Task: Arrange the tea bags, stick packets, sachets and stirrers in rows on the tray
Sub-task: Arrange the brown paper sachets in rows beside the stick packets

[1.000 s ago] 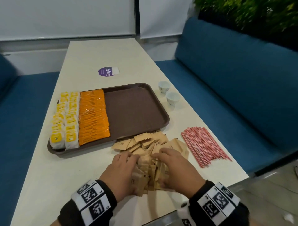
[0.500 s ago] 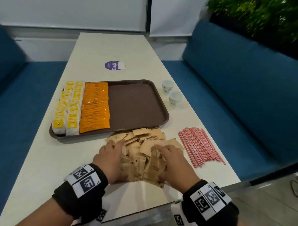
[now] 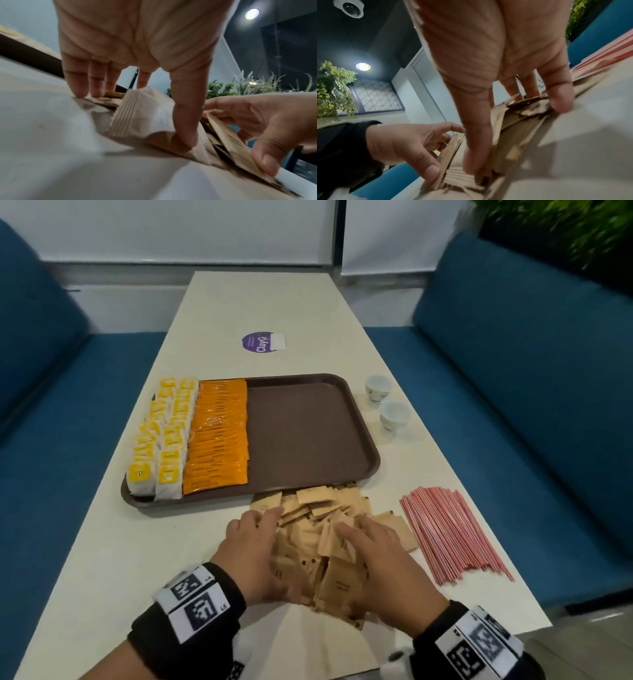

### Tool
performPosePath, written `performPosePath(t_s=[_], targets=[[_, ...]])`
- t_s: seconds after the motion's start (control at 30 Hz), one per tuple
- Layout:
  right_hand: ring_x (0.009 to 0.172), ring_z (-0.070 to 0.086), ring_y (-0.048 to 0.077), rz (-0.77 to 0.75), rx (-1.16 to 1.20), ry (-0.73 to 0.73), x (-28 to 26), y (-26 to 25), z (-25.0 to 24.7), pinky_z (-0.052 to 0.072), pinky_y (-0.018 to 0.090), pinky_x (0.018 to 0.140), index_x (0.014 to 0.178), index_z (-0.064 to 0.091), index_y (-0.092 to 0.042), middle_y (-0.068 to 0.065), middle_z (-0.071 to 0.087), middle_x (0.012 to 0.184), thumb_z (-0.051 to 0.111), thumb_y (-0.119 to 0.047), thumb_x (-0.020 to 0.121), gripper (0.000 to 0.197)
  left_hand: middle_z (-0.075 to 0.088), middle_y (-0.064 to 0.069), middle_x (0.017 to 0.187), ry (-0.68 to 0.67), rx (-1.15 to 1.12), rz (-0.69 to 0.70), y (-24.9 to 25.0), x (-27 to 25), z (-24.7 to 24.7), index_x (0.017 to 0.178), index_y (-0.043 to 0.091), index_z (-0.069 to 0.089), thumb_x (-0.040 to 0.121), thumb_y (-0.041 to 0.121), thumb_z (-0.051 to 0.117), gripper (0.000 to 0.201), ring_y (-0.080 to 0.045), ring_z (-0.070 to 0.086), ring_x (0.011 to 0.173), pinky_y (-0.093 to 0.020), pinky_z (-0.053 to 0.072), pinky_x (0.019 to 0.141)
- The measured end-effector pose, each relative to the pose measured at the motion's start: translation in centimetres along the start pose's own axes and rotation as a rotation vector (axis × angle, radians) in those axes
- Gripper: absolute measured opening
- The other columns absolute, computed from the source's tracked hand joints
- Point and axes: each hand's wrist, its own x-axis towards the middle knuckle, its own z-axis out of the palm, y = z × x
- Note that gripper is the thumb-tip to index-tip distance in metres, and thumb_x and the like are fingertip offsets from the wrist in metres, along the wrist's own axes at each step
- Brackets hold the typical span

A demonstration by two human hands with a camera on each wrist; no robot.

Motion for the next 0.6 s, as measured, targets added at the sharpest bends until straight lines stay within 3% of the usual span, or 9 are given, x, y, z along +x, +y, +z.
performPosePath(t_s=[0.1, 0.23, 0.37, 0.6], targets=[[0.139, 0.013, 0.014, -0.011, -0.014, 0.025, 0.5, -0.7, -0.2, 0.031, 0.033, 0.111, 0.145, 0.017, -0.042, -0.009, 0.015, 0.151, 0.079, -0.028, 0.071, 0.098, 0.026, -0.004, 0.137, 0.004, -0.014, 0.066, 0.0, 0.6, -0.3, 0.145, 0.029, 0.011, 0.061, 0.048, 0.078, 0.109, -0.023, 0.031, 0.124, -0.03, 0.036, 0.104], [0.125, 0.026, 0.01, 0.008, -0.018, 0.041, 1.2, -1.3, -0.5, 0.041, 0.027, 0.099, 0.144, 0.021, -0.041, -0.011, 0.026, 0.138, 0.079, -0.026, 0.071, 0.095, 0.028, -0.001, 0.131, -0.011, -0.051, 0.107, -0.5, 1.1, -0.6, 0.139, 0.033, 0.02, 0.059, 0.047, 0.08, 0.101, -0.02, 0.035, 0.12, -0.03, 0.04, 0.101], [0.116, 0.026, 0.008, 0.05, -0.012, 0.031, 2.1, -1.9, -0.8, 0.042, 0.024, 0.093, 0.144, 0.024, -0.038, -0.011, 0.029, 0.13, 0.081, -0.024, 0.067, 0.097, 0.031, 0.002, 0.127, -0.023, -0.074, 0.131, -1.0, 1.3, -0.8, 0.132, 0.033, 0.025, 0.058, 0.042, 0.082, 0.094, -0.016, 0.039, 0.115, -0.025, 0.042, 0.094], [0.119, 0.025, 0.013, 0.014, -0.081, -0.002, 3.6, -2.9, -0.8, 0.041, 0.026, 0.093, 0.136, 0.033, -0.032, -0.007, 0.029, 0.131, 0.081, -0.02, 0.067, 0.086, 0.032, 0.006, 0.119, -0.051, -0.111, 0.158, -0.4, 1.6, -0.6, 0.122, 0.029, 0.032, 0.064, 0.034, 0.078, 0.075, -0.01, 0.042, 0.094, -0.016, 0.037, 0.073]])
